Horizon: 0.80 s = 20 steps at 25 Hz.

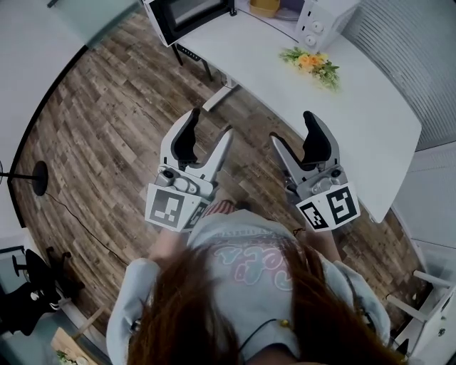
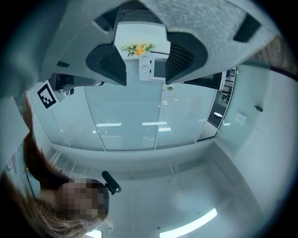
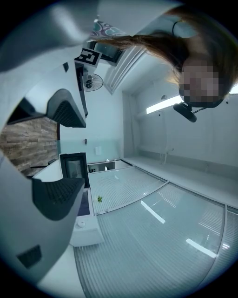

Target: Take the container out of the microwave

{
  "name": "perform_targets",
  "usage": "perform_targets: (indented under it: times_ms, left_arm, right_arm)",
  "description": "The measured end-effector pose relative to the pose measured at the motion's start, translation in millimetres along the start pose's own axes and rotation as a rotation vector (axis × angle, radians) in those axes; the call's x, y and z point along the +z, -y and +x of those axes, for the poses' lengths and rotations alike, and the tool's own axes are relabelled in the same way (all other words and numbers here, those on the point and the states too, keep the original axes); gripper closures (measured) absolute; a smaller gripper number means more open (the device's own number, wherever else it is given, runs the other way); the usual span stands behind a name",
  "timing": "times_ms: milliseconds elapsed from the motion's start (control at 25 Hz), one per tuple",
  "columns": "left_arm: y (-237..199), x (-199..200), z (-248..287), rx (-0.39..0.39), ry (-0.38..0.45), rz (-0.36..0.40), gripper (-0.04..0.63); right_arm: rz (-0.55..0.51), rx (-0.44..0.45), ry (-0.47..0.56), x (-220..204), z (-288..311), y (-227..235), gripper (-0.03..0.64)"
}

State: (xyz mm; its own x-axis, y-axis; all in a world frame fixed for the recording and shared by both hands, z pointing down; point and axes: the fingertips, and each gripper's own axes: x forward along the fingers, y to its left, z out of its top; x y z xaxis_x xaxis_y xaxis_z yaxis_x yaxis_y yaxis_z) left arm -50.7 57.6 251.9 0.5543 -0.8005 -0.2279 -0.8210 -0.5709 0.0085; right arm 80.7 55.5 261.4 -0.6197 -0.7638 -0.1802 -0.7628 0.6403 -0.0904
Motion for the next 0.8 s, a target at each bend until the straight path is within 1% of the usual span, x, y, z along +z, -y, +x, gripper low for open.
perform_targets:
  times_ms: [440,600,800]
  left_arm:
    - [-4.9,-6.1,-0.6,0.006,-0.021,-0.006,0.360]
    - [-2.5,-4.4,0.9,0.000,-0.015,-0.013,0.360]
    - [0.3,-2.6,6.1,-0.003,-0.018,-0.005,0.360]
  right_arm:
    - [0.018,0.020,-0.006,-6.3,7.2,-2.1,0.293]
    - [0.017,0.022,-0.001,-4.4,5.6,-2.2,0.293]
    - [0.021,0.029,0.004,-2.1,6.1,1.5,0.293]
